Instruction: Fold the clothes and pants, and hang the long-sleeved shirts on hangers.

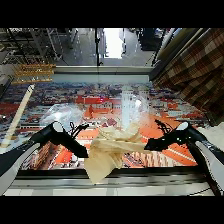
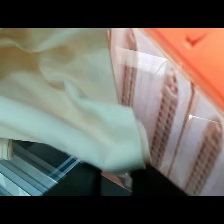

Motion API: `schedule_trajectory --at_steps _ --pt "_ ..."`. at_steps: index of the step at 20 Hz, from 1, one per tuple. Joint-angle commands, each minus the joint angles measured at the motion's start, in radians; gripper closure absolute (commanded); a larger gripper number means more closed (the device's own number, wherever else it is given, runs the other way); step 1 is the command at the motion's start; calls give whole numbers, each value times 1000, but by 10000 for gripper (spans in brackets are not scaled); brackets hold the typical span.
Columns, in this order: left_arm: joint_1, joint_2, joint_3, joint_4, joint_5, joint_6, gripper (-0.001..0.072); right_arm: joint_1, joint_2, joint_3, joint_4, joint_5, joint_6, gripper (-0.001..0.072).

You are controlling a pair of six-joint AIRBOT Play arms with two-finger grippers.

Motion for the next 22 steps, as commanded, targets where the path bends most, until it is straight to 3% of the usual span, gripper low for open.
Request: schedule_trajectory --at_steps 1,3,6,8,10,14,17,22 --pt "21 30 20 -18 -88 0 701 82 -45 5 87 -7 -70 668" --pt "84 93 100 -15 -250 0 701 92 52 40 61 88 -59 694" --pt "247 211 374 32 -499 -42 702 49 355 200 45 164 39 694" --pt "383 281 599 34 -546 -76 701 -24 556 378 29 159 114 694" --pt "554 344 837 -64 -492 -140 701 -114 706 580 -18 151 190 694" --pt "896 461 1149 -438 -296 -272 703 -179 869 915 -44 128 197 694" --pt "1037 584 1170 -627 -150 -230 702 -179 887 1098 -15 80 197 694" --pt "1038 587 1161 -692 -2 -153 703 -179 779 1141 112 78 198 694"
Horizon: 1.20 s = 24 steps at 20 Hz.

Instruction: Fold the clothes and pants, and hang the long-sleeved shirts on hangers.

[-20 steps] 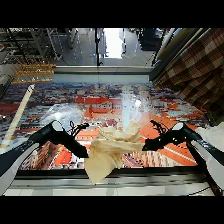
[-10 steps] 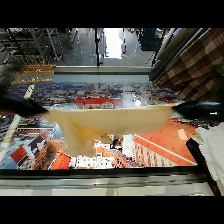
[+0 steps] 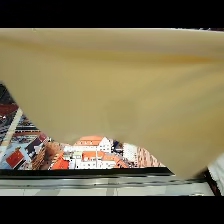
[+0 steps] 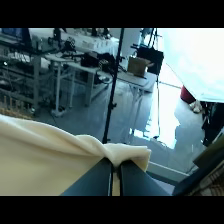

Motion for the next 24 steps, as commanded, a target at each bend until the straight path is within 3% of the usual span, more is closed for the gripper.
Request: schedule_trajectory --at_steps 1,3,5,9,12,14,15,16,17,18,20,22,24 --pt "21 -17 -6 -79 125 39 701 -3 -101 29 83 31 7 694" --pt "-90 -87 -88 -43 117 61 702 2 -212 -38 128 60 8 694" --pt "-344 -198 -187 172 127 68 702 57 -337 -146 123 40 -1 694" --pt "-745 -549 -241 627 351 -8 701 259 -643 -353 -90 -230 -1 694" --pt "-789 -816 -206 647 598 -44 701 302 -903 -359 -113 -502 11 694" --pt "-766 -967 -101 648 612 -100 702 301 -1045 -339 -45 -657 12 693" --pt "-756 -1024 -48 647 614 -122 682 301 -1102 -322 -16 -702 10 658" --pt "-746 -1053 -24 647 615 -124 428 301 -1141 -303 3 -712 11 342" --pt "-732 -1056 -25 648 583 -126 89 295 -1163 -285 -4 -687 12 113" --pt "-707 -1050 -25 650 488 -151 -5 277 -1161 -276 -21 -631 11 126" --pt "-642 -1037 -26 687 204 -251 28 213 -1141 -270 -32 -436 11 129" --pt "-571 -1032 -51 786 -113 -358 298 129 -1135 -275 -36 -163 8 147" --pt "-515 -981 -198 822 -275 -361 311 50 -1134 -330 -31 69 -8 147"
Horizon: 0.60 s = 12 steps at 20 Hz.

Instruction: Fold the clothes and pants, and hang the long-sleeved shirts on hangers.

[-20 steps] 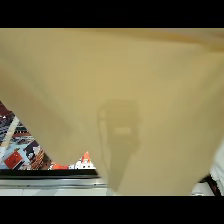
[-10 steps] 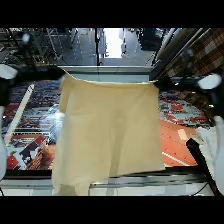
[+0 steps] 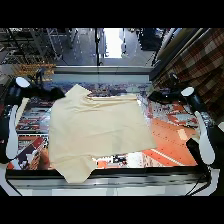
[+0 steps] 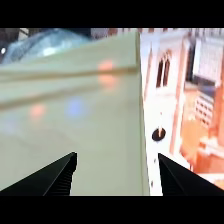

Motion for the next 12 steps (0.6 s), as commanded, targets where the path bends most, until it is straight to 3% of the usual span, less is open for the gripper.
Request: schedule_trajectory --at_steps 1,3,4,5,6,9,12 --pt "97 97 -234 91 -347 -71 363 -125 -8 -81 2 431 -28 148" --pt "131 298 -565 93 -231 -36 356 -174 -8 -195 4 551 -53 149" --pt "145 413 -742 94 -163 -27 296 -193 -8 -251 4 586 -66 149" --pt "159 537 -929 94 -95 -20 117 -207 -8 -296 2 600 -86 149" --pt "172 642 -1085 93 -32 -20 32 -216 -8 -336 -1 608 -115 150" --pt "178 840 -1381 94 27 -19 32 -221 -8 -404 -74 591 -166 150" --pt "178 863 -1447 95 41 -12 32 -221 -8 -436 -106 580 -217 150"
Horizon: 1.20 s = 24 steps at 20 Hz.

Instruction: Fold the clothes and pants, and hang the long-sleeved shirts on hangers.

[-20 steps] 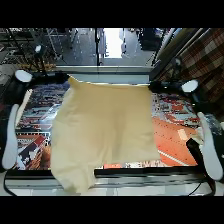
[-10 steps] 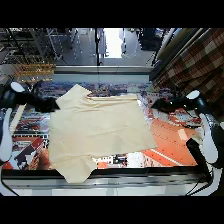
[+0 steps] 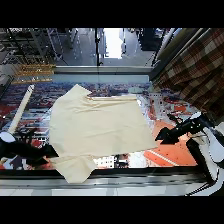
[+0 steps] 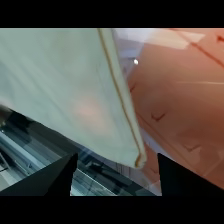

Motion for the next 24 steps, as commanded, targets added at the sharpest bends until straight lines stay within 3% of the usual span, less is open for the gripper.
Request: schedule_trajectory --at_steps 1,6,7,8,10,11,12,13,14,15,19,21,24 --pt "7 82 -145 5 61 6 32 -8 -1 -55 -42 10 -74 153" --pt "3 56 -154 -6 181 -24 31 18 -2 -78 -40 -57 -129 199" --pt "-3 52 -157 -17 214 -24 32 27 -2 -78 -36 -61 -136 245" --pt "-14 48 -158 -19 244 -25 32 41 -2 -78 -33 -66 -137 343" --pt "-52 32 -158 -24 287 -35 37 73 -2 -78 -29 -68 -140 384" --pt "-74 14 -158 -25 304 -48 106 90 -2 -78 -21 -68 -140 394" --pt "-96 -4 -158 -24 322 -66 193 103 -2 -78 -10 -66 -140 471" --pt "-112 -24 -158 -26 322 -85 409 113 -1 -78 1 -56 -140 611" --pt "-126 -34 -158 -24 303 -84 670 117 1 -77 14 -42 -140 687" --pt "-128 -29 -157 -25 270 -83 700 116 9 -77 28 -21 -140 693" --pt "-46 114 -57 -111 18 20 701 114 190 -45 37 51 -152 694" --pt "47 225 95 -307 -115 76 700 114 348 14 38 69 -151 695" --pt "234 350 417 -789 -166 98 700 100 625 194 36 56 -110 695"
